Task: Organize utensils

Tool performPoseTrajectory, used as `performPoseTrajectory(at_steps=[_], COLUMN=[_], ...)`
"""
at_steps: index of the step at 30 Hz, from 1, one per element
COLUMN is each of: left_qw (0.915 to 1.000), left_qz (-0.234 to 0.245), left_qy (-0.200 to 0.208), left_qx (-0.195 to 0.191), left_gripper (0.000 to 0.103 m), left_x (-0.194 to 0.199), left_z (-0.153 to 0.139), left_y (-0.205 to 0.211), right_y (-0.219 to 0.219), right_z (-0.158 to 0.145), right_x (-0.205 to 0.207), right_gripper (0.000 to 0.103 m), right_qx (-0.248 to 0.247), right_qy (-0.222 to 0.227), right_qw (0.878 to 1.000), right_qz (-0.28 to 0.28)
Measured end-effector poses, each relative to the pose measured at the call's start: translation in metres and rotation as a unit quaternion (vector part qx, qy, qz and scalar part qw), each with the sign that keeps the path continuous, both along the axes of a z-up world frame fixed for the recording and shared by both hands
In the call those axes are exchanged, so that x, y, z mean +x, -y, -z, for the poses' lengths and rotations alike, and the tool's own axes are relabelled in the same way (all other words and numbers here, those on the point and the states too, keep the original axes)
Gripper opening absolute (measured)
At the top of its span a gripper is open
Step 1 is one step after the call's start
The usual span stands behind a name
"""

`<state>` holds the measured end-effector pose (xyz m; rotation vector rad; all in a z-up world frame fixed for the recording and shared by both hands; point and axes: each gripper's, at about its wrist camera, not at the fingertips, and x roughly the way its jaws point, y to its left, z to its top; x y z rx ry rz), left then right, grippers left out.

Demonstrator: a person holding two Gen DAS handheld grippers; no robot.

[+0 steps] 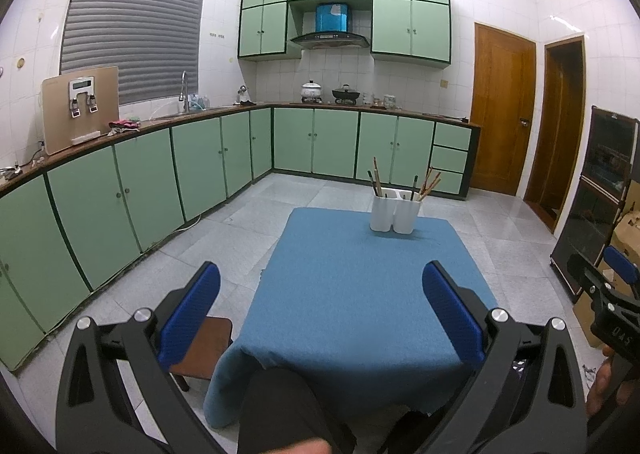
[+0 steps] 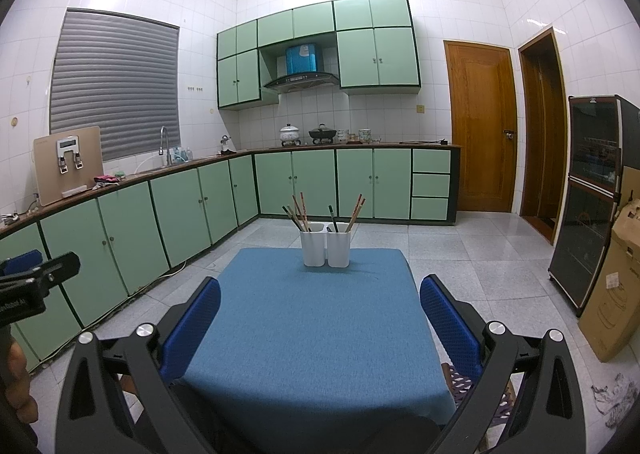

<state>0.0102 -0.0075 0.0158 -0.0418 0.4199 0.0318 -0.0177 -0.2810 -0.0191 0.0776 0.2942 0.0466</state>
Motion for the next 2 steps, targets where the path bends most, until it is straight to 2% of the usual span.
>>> performPoseTrajectory(at_steps=[2], left_qw=[1.0000], left_qz=[0.001], left_qy=[0.002], left_qx=[0.001], left_gripper=[0.098], left_x=[0.0001], left_z=[-0.0002], left_y=[-0.0012], right_y=[-0.0003], right_z=[-0.0002], right_x=[0.0004], right_gripper=[0.098], right_qx=[0.000], right_qy=[0.000], right_qw=[1.000], right_qz=[0.000])
